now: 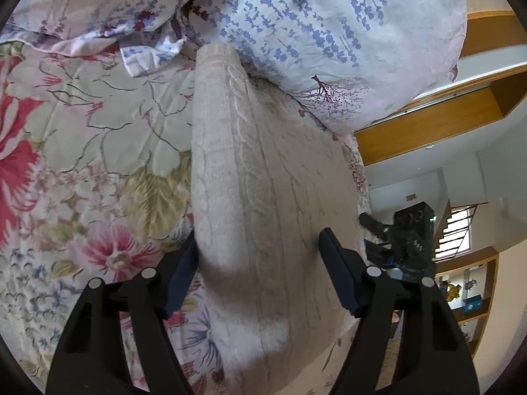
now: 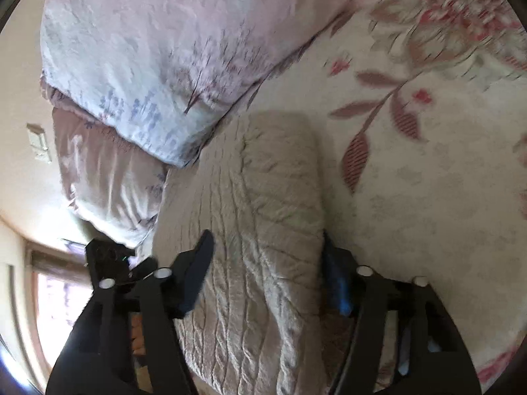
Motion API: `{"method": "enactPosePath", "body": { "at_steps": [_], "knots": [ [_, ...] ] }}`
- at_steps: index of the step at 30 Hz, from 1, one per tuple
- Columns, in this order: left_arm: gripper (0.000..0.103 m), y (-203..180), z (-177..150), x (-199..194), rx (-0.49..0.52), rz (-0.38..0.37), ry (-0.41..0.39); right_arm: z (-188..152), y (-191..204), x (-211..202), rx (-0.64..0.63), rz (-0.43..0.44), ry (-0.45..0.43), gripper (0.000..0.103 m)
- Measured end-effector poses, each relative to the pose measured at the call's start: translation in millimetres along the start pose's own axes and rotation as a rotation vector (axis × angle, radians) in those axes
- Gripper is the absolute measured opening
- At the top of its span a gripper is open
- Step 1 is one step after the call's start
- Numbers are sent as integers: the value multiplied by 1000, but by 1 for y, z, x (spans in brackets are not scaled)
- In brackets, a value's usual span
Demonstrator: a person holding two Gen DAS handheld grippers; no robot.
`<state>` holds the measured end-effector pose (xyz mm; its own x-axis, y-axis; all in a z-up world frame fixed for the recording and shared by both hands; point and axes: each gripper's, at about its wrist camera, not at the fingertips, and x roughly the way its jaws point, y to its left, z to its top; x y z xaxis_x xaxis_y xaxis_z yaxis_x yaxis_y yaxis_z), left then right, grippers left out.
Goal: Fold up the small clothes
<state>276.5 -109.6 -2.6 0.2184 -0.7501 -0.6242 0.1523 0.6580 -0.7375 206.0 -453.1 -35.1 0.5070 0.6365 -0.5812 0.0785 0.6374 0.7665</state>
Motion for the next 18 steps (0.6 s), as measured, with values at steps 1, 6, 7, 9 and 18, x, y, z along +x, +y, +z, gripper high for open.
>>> {"method": "enactPosePath", "body": {
  "at_steps": [1,6,7,9,18],
  "knots": [
    [71,-1,1,2,0,-2,-1,0,0,2,-9,11,7,61],
    [63,-4,4,4,1,5,-13,-2,4,10,-34,27,31,45],
    [57,-4,3,3,1,9,-18,-3,3,12,-21,51,34,38],
    [47,-2,2,1,2,4,-28,-7,5,12,-28,66,17,35],
    [36,-11,-11,-52,65,-62,-75,-37,70,-7,-158,95,-45,28]
  ]
}}
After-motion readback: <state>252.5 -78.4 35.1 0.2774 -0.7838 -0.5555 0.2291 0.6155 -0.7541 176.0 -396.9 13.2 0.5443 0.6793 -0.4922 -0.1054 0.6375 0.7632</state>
